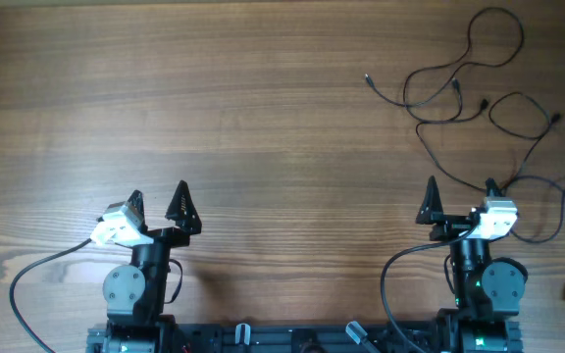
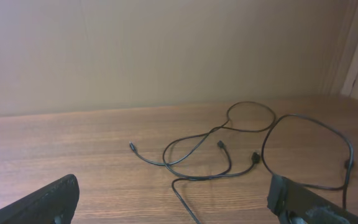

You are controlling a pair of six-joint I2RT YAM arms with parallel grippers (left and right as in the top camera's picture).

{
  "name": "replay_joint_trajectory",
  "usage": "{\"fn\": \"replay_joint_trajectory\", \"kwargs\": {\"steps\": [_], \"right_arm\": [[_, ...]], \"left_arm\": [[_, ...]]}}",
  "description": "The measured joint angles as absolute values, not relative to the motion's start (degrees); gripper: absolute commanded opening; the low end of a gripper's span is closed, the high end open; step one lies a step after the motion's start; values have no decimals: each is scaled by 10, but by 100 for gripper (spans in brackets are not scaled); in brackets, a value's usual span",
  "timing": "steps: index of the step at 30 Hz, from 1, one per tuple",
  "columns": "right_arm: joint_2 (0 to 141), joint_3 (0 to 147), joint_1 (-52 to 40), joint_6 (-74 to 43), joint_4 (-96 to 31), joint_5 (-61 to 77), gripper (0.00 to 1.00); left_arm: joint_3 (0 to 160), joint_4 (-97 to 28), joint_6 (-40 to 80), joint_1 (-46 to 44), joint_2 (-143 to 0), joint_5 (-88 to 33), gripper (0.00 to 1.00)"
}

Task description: Untangle cables

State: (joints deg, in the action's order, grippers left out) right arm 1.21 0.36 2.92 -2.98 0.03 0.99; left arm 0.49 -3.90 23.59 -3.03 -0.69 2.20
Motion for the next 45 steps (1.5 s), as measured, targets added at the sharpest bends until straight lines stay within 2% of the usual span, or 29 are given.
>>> {"fn": "replay_joint_trajectory", "kwargs": {"steps": [34,41,45], "right_arm": [[12,4,29,-11,0,10,100],[12,4,29,-11,0,10,100],[12,4,29,-11,0,10,100]], "left_arm": [[5,-39,236,-30,-7,23,100],[5,-39,95,-35,-7,29,100],[5,-39,60,-37,-7,31,100]]}}
